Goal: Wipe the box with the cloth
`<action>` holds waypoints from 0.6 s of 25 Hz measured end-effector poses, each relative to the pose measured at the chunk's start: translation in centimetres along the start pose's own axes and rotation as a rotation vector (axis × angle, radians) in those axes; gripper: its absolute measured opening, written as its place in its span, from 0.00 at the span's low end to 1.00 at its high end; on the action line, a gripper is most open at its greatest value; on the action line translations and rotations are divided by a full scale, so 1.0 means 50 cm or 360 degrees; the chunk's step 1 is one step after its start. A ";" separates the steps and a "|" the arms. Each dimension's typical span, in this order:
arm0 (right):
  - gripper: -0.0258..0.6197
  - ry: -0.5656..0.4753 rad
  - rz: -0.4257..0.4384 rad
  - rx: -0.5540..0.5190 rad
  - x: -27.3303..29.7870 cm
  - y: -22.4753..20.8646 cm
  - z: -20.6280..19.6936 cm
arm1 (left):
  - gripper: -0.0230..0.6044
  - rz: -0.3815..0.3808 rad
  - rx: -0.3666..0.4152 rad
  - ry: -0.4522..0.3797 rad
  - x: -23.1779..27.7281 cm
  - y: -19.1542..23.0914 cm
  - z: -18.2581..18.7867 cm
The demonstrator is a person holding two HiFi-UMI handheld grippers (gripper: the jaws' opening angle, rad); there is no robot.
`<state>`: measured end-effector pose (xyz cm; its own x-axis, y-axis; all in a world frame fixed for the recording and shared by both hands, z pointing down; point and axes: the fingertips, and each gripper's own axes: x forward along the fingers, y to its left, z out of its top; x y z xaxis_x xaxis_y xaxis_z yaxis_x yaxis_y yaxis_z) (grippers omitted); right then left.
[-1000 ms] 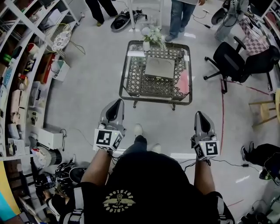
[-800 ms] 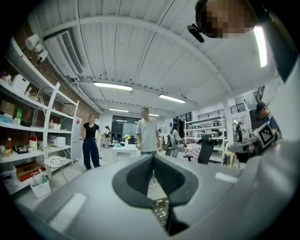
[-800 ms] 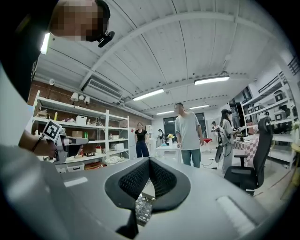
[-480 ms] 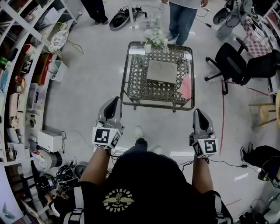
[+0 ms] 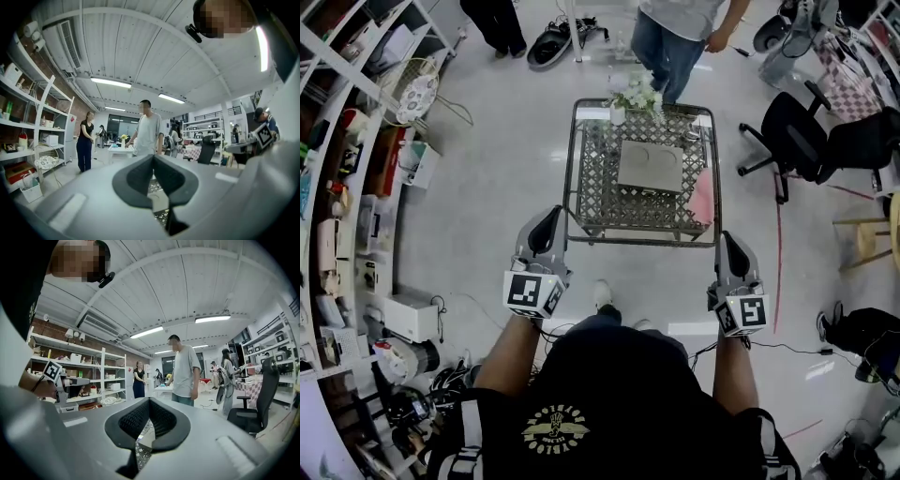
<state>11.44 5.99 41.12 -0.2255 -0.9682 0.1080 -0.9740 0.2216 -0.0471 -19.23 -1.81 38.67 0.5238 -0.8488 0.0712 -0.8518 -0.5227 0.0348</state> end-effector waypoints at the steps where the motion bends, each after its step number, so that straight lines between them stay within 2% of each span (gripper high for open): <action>1: 0.05 -0.0001 -0.0010 0.0004 0.009 0.005 0.003 | 0.04 -0.0010 -0.0004 0.0001 0.007 0.009 0.000; 10: 0.05 -0.0044 -0.0095 -0.0004 0.080 0.028 0.039 | 0.04 -0.0072 0.0013 -0.0044 0.075 0.101 0.018; 15: 0.05 -0.0046 -0.0099 -0.0019 0.103 0.038 0.048 | 0.04 -0.0091 -0.0001 -0.0064 0.098 0.121 0.024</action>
<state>8.48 1.17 39.18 -0.1641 -0.9831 0.0814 -0.9863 0.1622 -0.0292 -21.78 -9.24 38.01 0.5714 -0.8202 0.0292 -0.8206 -0.5703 0.0383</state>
